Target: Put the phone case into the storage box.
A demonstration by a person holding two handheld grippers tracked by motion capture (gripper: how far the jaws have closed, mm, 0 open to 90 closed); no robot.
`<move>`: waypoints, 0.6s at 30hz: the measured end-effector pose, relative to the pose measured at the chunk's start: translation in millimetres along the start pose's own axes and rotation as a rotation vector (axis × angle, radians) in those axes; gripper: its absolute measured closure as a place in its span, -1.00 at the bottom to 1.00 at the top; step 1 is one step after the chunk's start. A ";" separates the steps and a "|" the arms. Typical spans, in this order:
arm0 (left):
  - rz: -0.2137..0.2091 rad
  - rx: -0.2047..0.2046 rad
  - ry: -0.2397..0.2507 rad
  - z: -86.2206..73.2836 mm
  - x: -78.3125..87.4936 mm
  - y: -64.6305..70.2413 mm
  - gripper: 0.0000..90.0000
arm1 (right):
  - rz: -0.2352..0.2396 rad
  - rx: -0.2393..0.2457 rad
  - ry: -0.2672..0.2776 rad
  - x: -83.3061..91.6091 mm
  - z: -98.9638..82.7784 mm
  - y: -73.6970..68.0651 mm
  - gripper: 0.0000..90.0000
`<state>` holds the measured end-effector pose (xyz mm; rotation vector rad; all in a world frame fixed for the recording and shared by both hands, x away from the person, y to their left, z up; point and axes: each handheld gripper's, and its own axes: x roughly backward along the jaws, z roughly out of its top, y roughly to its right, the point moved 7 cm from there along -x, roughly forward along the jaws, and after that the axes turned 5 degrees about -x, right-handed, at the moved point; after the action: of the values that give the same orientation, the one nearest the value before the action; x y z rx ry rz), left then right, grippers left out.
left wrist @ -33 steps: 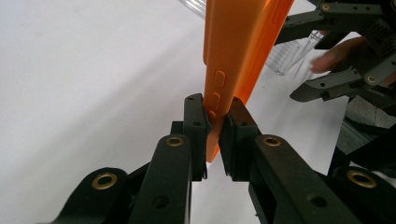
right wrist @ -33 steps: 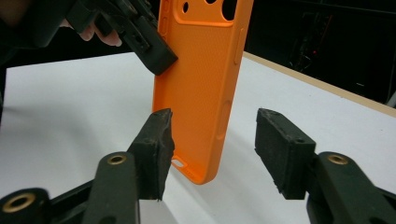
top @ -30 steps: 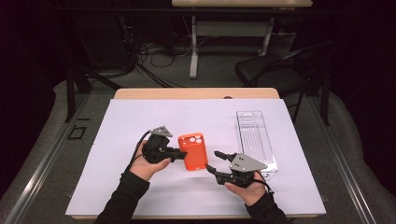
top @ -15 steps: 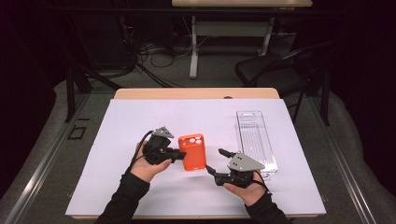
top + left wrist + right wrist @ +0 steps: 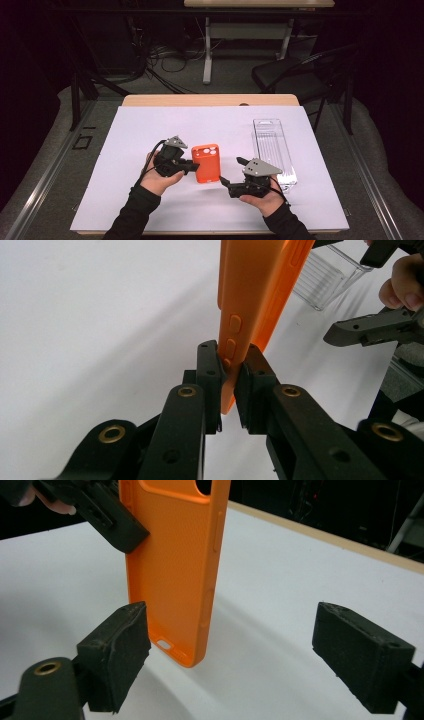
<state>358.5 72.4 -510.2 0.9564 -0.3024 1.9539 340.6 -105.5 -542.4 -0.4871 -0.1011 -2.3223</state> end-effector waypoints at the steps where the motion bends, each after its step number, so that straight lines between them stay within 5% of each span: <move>1: 0.000 0.000 -0.001 0.0 0.1 0.1 0.82 | -0.003 -0.003 -0.007 -0.8 0.1 0.7 -0.70; 9: 0.010 -0.008 -0.011 -0.4 0.9 0.6 0.82 | -0.001 -0.024 -0.041 -3.2 7.3 2.8 -0.77; 18: 0.021 -0.010 -0.026 -1.1 -0.8 2.0 0.82 | -0.001 0.084 -0.050 -3.5 23.3 -3.1 -0.54</move>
<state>356.5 71.4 -511.2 0.9766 -0.3374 1.9584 348.1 -96.1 -522.0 -0.5025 -0.2224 -2.2971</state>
